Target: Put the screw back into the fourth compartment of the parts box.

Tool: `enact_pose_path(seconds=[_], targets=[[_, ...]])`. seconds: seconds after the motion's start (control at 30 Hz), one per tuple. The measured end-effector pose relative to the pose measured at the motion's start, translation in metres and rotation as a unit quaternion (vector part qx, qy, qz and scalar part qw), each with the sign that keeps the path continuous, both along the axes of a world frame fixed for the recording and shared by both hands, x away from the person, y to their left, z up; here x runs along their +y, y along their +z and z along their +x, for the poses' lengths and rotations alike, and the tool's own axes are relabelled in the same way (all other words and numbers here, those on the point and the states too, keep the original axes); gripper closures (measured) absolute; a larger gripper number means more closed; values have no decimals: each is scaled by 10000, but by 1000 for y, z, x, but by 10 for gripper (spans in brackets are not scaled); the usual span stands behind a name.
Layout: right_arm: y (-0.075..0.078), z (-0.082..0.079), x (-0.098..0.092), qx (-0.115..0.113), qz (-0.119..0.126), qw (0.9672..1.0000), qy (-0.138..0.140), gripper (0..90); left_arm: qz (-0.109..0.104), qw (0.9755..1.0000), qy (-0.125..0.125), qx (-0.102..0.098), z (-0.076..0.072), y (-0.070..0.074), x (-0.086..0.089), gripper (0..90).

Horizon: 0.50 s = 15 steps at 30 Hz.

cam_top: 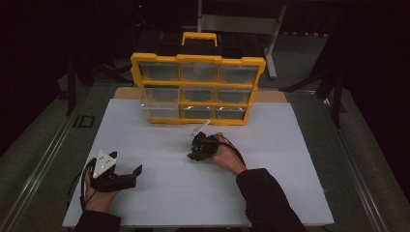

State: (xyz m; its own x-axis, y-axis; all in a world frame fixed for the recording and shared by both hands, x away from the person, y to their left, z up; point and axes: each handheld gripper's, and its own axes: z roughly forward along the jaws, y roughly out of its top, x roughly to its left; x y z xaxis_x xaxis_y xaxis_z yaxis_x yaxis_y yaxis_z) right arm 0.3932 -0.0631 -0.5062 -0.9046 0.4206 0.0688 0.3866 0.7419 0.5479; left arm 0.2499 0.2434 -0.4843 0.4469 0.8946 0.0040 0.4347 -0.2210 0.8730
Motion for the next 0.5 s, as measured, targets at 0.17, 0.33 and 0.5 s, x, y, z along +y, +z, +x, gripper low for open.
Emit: enact_pose_path(seconds=[0.17, 0.33, 0.5], targets=[[-1, 0, 0, 66, -105, 9999, 32, 705, 7, 10000, -5, -1, 0, 0, 0, 5], [-1, -1, 3, 130, -156, 9997, 127, 752, 15, 10000, -4, -1, 0, 0, 0, 5], [-2, -4, 5, 18, -302, 9993, 221, 772, 6, 10000, 16, 0, 0, 0, 0, 6]])
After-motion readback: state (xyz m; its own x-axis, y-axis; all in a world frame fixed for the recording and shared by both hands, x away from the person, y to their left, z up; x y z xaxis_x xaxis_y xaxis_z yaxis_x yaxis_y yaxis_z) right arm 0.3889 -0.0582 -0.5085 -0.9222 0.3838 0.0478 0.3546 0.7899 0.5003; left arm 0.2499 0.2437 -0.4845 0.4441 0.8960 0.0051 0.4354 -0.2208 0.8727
